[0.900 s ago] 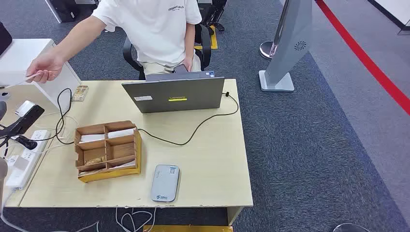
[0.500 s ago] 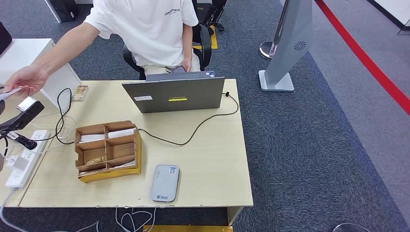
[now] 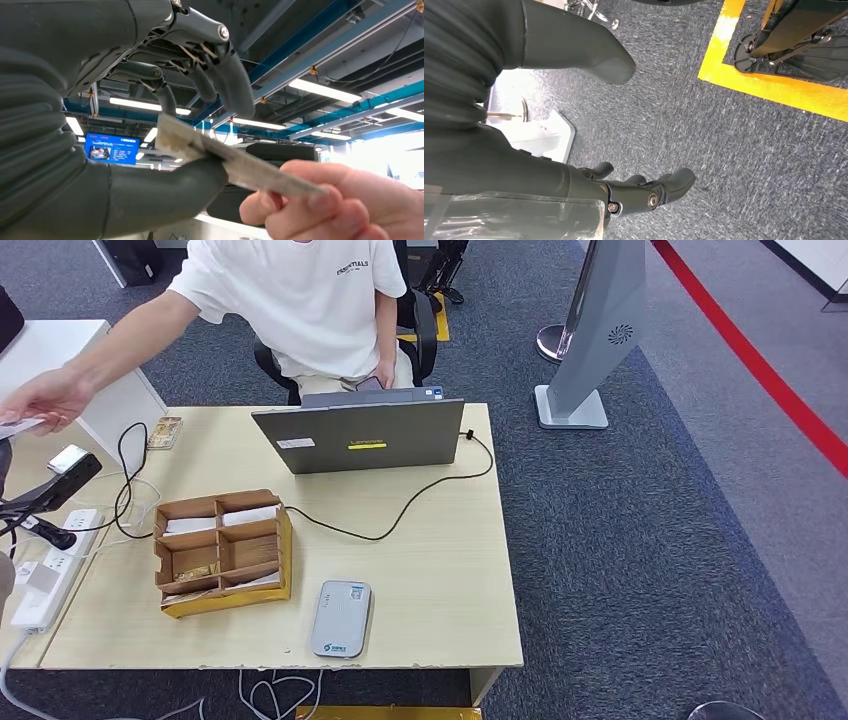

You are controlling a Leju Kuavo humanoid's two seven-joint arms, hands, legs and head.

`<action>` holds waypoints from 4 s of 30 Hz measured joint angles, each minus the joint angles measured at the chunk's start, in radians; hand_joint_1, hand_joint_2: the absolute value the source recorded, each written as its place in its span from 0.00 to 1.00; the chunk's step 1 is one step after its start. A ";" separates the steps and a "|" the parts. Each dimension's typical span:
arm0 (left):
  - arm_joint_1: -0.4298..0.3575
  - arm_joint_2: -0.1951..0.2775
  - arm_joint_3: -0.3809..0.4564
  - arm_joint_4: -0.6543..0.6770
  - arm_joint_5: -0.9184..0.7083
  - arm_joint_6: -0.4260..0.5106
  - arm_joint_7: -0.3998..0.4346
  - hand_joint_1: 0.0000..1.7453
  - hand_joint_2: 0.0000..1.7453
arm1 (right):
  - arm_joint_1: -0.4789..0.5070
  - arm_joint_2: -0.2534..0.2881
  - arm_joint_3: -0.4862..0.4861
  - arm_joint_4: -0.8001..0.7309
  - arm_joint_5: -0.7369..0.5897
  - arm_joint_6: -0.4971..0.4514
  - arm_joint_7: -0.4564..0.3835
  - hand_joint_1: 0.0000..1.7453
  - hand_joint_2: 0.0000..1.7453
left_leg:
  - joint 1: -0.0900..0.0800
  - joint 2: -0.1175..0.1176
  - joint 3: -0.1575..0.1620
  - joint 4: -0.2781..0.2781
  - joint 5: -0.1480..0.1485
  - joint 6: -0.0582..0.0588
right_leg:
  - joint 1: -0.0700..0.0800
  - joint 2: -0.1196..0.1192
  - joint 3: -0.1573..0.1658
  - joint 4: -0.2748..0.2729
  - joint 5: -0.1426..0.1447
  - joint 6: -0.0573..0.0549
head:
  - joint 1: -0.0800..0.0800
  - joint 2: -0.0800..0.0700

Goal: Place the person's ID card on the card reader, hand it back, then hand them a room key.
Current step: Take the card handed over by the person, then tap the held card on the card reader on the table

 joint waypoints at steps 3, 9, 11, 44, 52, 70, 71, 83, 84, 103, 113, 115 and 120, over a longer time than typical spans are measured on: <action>0.000 0.001 0.000 0.000 0.000 -0.002 0.000 1.00 1.00 | 0.000 0.000 0.000 0.000 0.001 0.001 0.004 0.00 1.00 | 0.000 0.000 0.000 0.000 0.000 0.000 | 0.000 0.000 0.000 0.000 0.000 0.000 | 0.000 0.000; 0.000 0.004 -0.001 0.000 0.001 -0.004 -0.001 1.00 1.00 | 0.000 0.000 0.000 0.000 0.003 0.003 0.006 0.00 1.00 | 0.000 0.000 0.000 0.000 0.000 0.000 | 0.000 0.000 -0.001 0.000 0.000 0.000 | 0.000 0.000; 0.000 0.004 -0.001 0.000 0.001 -0.005 -0.001 1.00 1.00 | 0.000 0.000 0.000 0.000 0.003 0.004 0.006 0.00 1.00 | 0.000 0.000 0.000 0.000 0.000 0.000 | 0.000 0.000 -0.001 0.000 0.000 0.000 | 0.000 0.000; 0.164 -0.257 -0.418 -0.405 -0.124 -0.026 0.020 1.00 1.00 | 0.001 0.009 -0.027 0.002 0.027 0.005 0.007 0.00 1.00 | -0.002 -0.001 -0.003 0.001 0.001 0.001 | -0.001 -0.001 -0.002 -0.001 0.002 0.002 | 0.000 0.000; 0.157 -0.308 -0.489 -0.407 -0.084 -0.025 0.015 1.00 1.00 | 0.005 0.009 -0.049 0.003 0.016 0.004 0.023 0.00 1.00 | -0.002 -0.001 -0.003 0.001 0.001 0.001 | -0.001 -0.001 -0.002 -0.001 0.002 0.003 | 0.000 0.000; 0.369 -0.400 -0.626 -0.318 -0.020 0.081 -0.015 1.00 1.00 | 0.018 0.009 -0.092 0.004 0.001 -0.011 0.027 0.00 1.00 | -0.002 -0.001 -0.004 0.001 0.000 0.001 | -0.002 -0.001 -0.003 -0.001 0.002 0.003 | -0.001 0.000; 0.381 -0.400 -0.627 -0.319 -0.021 0.084 -0.014 1.00 1.00 | 0.019 0.009 -0.093 0.005 0.001 -0.011 0.029 0.00 1.00 | -0.002 -0.001 -0.004 0.001 0.000 0.001 | -0.002 -0.001 -0.003 -0.001 0.002 0.003 | -0.001 0.000; 0.434 -0.398 -0.631 -0.328 -0.035 0.091 -0.009 1.00 1.00 | 0.025 0.009 -0.109 0.005 0.001 -0.011 0.034 0.00 1.00 | -0.002 -0.001 -0.004 0.001 0.001 0.002 | -0.002 -0.002 -0.003 -0.001 0.002 0.003 | -0.001 0.000; 0.444 -0.398 -0.631 -0.336 -0.044 0.091 -0.008 1.00 1.00 | 0.026 0.009 -0.109 0.005 0.001 -0.011 0.036 0.00 1.00 | -0.002 -0.001 -0.004 0.001 0.001 0.002 | -0.002 -0.002 -0.003 -0.001 0.002 0.003 | -0.001 0.000; 0.770 -0.440 -0.449 -0.481 -0.089 0.091 -0.152 1.00 1.00 | 0.047 0.016 -0.111 0.010 0.065 -0.009 0.069 0.00 1.00 | -0.002 -0.001 -0.005 0.000 0.000 0.002 | -0.002 -0.003 -0.003 -0.001 0.001 0.003 | -0.001 0.000; 0.822 -0.457 -0.387 -0.481 -0.090 0.091 -0.143 1.00 1.00 | 0.047 0.023 -0.111 0.010 0.077 -0.012 0.077 0.00 1.00 | -0.002 -0.001 -0.005 0.000 0.000 0.002 | -0.002 -0.003 -0.003 -0.001 0.002 0.003 | -0.001 0.000; 0.830 -0.457 -0.367 -0.481 -0.087 0.091 -0.144 1.00 1.00 | 0.047 0.023 -0.111 0.010 0.078 -0.013 0.078 0.00 1.00 | -0.002 -0.001 -0.005 0.000 0.000 0.002 | -0.002 -0.003 -0.003 -0.001 0.001 0.003 | -0.001 0.000; 0.841 -0.460 -0.339 -0.481 -0.087 0.091 -0.146 1.00 1.00 | 0.047 0.024 -0.111 0.010 0.078 -0.014 0.078 0.00 1.00 | -0.002 -0.001 -0.005 0.000 0.000 0.002 | -0.002 -0.003 -0.003 -0.001 0.001 0.003 | -0.001 0.000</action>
